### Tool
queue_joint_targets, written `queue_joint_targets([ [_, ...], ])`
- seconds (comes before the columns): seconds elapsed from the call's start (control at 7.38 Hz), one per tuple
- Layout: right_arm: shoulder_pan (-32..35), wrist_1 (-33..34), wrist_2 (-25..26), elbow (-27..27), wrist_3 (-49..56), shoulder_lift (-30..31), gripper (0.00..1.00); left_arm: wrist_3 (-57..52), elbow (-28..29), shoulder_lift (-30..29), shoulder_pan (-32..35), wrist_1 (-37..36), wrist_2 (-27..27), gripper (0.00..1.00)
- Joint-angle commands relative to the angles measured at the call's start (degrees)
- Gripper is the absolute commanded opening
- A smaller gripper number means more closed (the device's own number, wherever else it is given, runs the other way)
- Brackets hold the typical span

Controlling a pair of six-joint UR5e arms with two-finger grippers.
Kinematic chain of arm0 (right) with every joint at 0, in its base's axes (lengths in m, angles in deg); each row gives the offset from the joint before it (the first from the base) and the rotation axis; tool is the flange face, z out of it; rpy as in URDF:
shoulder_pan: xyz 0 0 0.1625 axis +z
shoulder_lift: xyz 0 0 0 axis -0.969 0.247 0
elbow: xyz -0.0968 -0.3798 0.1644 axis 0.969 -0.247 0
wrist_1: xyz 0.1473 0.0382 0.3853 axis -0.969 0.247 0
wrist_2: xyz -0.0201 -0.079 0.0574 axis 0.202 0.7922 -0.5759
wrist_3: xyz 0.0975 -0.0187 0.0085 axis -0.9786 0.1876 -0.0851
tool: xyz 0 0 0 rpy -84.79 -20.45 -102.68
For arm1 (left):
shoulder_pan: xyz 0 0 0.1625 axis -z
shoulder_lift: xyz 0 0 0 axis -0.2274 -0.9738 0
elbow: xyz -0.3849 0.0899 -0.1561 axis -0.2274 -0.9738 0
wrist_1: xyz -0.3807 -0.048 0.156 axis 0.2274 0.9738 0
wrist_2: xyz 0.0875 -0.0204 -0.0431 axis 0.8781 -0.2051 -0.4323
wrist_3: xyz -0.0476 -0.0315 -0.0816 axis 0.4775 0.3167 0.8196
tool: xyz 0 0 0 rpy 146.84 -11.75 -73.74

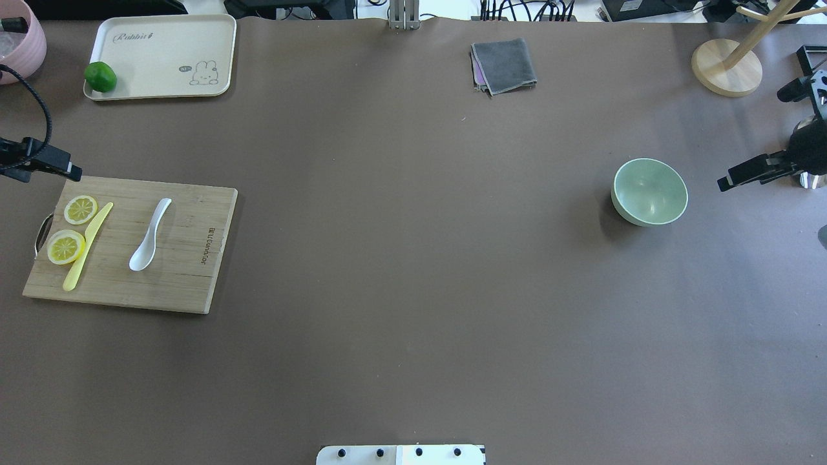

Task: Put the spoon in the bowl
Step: 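Reach the left gripper to the white spoon while the right reaches the bowl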

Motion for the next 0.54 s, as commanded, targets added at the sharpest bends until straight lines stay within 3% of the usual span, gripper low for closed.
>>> queue_joint_targets([
  [0.0, -4.55, -0.54, 5.01, -0.70, -6.88, -1.60, 0.82, 6.02, -0.17, -0.58, -1.81, 0.12, 0.29, 0.98],
  [0.41, -6.94, -0.45, 6.44, -5.34, -8.47, -5.46, 0.74, 9.19, 0.27, -1.37, -1.90, 0.04, 0.29, 0.98],
])
